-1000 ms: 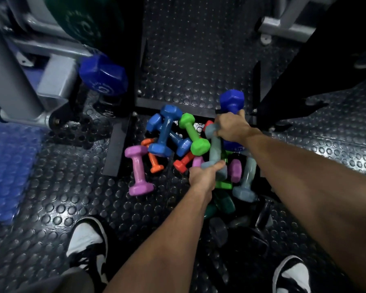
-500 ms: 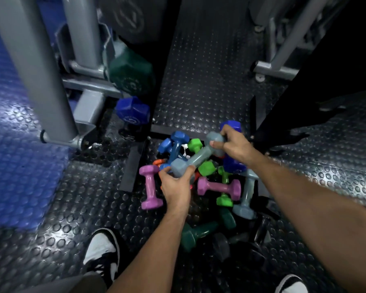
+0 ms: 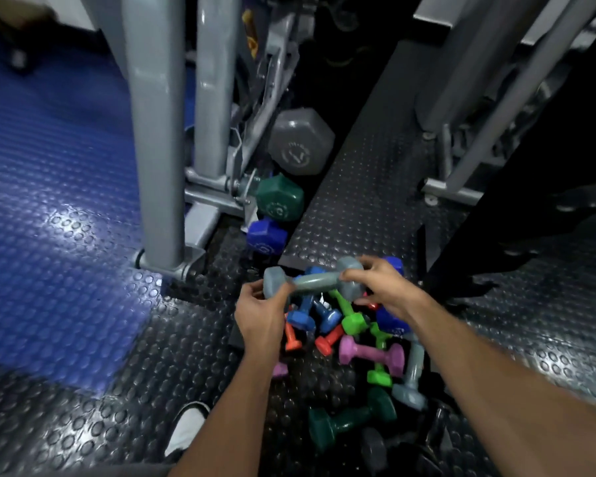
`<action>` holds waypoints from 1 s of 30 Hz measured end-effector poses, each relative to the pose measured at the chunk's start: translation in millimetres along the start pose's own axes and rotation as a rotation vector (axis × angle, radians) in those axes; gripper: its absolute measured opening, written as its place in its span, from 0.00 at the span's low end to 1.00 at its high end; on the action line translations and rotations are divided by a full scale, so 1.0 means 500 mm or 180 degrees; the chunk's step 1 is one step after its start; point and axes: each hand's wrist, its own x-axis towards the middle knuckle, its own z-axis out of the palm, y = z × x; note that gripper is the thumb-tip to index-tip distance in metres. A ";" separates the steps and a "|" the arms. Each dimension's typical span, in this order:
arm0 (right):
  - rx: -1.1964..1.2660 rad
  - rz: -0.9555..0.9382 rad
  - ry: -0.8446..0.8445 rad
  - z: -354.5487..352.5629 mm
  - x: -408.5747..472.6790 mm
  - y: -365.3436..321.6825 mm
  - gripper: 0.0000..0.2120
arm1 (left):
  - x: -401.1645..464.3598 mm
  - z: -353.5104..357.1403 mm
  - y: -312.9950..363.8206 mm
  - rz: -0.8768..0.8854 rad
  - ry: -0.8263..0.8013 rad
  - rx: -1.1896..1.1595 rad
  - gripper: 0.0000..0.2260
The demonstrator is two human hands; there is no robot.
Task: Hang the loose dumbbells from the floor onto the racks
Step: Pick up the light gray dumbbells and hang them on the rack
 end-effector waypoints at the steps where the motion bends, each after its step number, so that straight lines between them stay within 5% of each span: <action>1: 0.0124 0.0037 -0.0079 0.005 -0.014 -0.009 0.27 | 0.003 -0.014 0.015 0.0052 -0.0022 -0.0006 0.19; 7: 0.1085 -0.0066 -0.0489 0.023 -0.102 -0.079 0.20 | 0.014 -0.073 0.118 0.0488 -0.0060 -0.0268 0.15; 11: 0.1219 -0.0530 -0.0656 0.031 -0.169 -0.158 0.25 | 0.018 -0.082 0.212 0.0776 0.0170 -0.0585 0.19; 20: 0.0549 -0.1584 -0.0134 0.078 -0.267 -0.361 0.38 | 0.040 -0.091 0.467 0.1489 0.0215 -0.1184 0.20; 27: 0.0395 -0.1966 0.0620 0.101 -0.277 -0.480 0.36 | 0.082 -0.058 0.665 0.1867 -0.0411 -0.0964 0.12; 30: 0.0704 -0.1940 0.0698 0.096 -0.267 -0.505 0.25 | 0.108 -0.024 0.726 0.1951 -0.0635 -0.0644 0.12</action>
